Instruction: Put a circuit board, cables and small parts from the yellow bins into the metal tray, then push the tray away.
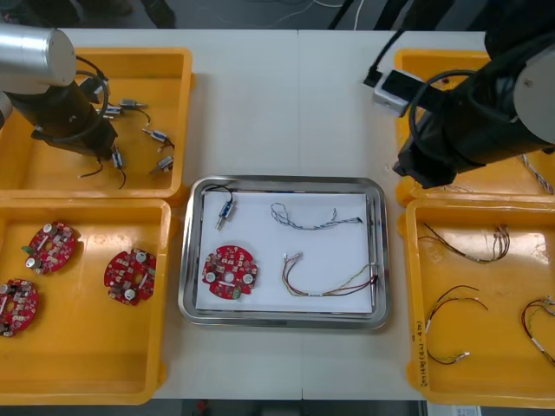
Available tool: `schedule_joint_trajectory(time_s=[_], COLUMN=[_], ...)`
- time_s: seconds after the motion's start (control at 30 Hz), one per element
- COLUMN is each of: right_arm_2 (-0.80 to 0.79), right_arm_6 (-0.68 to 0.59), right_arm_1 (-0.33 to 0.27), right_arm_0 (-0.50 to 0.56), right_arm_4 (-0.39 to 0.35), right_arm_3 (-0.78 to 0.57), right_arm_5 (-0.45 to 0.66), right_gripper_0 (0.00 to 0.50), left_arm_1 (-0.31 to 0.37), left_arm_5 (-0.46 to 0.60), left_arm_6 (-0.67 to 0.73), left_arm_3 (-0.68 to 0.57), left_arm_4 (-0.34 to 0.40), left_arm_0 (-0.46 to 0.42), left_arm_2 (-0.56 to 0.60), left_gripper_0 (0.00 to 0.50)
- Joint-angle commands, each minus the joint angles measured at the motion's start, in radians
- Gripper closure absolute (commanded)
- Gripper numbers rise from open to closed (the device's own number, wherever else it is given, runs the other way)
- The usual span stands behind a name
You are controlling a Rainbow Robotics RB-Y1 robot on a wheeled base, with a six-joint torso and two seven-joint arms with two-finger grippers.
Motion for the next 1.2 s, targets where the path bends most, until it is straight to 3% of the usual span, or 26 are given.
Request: schedule_joint_trajectory(time_s=[0.03,0.3,0.63,1.03,1.2], right_arm_2=[-0.087,-0.234,-0.363,-0.47,-0.498], right_arm_6=[-0.096,-0.251,-0.405,-0.448,-0.467], right_arm_1=[-0.096,-0.173,-0.198,-0.196,-0.178], right_arm_0=[0.098,0.214,0.317,0.403,0.429], right_arm_4=[-0.016,-0.08,-0.085,-0.039,-0.031], right_arm_3=[-0.101,-0.13,-0.121,-0.092,-0.092], right_arm_5=[0.003,0.003,0.003,0.003,0.003], right_gripper_0=[0.0,0.0,0.0,0.0,0.0], left_arm_1=[-0.009,-0.009,0.025,0.102,0.126], left_arm_5=[-0.009,-0.009,0.02,0.249,0.357], left_arm_6=[-0.092,-0.085,-0.083,-0.063,-0.043], left_arm_3=[-0.004,-0.003,-0.015,-0.158,-0.313], left_arm_4=[-0.001,0.002,0.005,-0.032,-0.049], left_arm_0=[-0.038,-0.036,-0.036,-0.032,0.03], left_arm_2=[-0.01,-0.01,0.006,0.111,0.181], left_gripper_0=[0.5,0.5,0.5,0.5,0.5])
